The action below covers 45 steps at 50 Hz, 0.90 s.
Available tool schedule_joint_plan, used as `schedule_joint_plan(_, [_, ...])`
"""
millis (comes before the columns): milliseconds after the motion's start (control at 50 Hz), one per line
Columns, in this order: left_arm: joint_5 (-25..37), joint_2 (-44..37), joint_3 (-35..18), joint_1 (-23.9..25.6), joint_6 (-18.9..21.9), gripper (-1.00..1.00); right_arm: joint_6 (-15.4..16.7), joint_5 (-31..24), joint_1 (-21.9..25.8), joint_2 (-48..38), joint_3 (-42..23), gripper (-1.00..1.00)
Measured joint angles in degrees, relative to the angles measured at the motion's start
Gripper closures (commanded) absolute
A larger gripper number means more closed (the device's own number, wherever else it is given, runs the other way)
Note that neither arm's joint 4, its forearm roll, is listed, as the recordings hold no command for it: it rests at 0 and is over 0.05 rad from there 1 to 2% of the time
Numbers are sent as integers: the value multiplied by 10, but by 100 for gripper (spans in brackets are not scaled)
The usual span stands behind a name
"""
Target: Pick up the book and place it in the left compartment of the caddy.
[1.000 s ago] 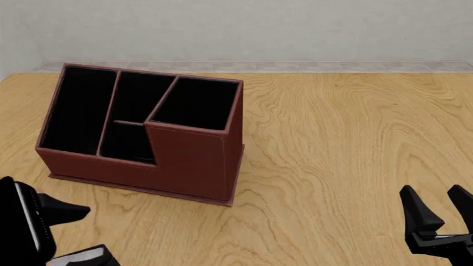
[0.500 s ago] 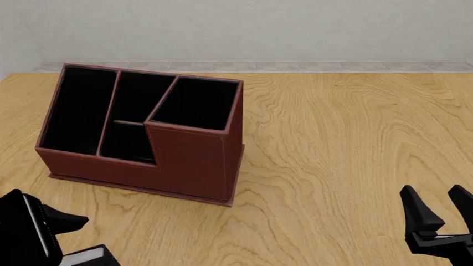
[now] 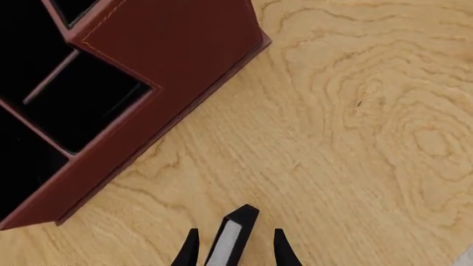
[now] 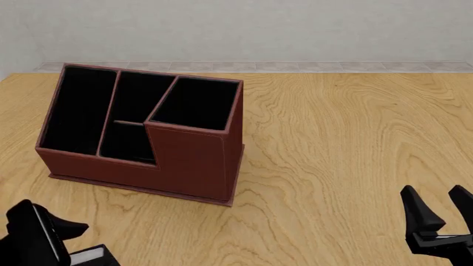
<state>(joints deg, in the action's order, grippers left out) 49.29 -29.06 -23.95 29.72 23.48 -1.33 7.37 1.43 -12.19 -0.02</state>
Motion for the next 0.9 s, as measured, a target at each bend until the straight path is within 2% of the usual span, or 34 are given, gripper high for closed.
schedule_joint_plan(460, [-24,-6,24,-18,7,-100,0,-1,-1,1,0,-100])
schedule_joint_plan(900, [-50,-19,46,-13,-3,-100,2,1,-2,-1,0,-100])
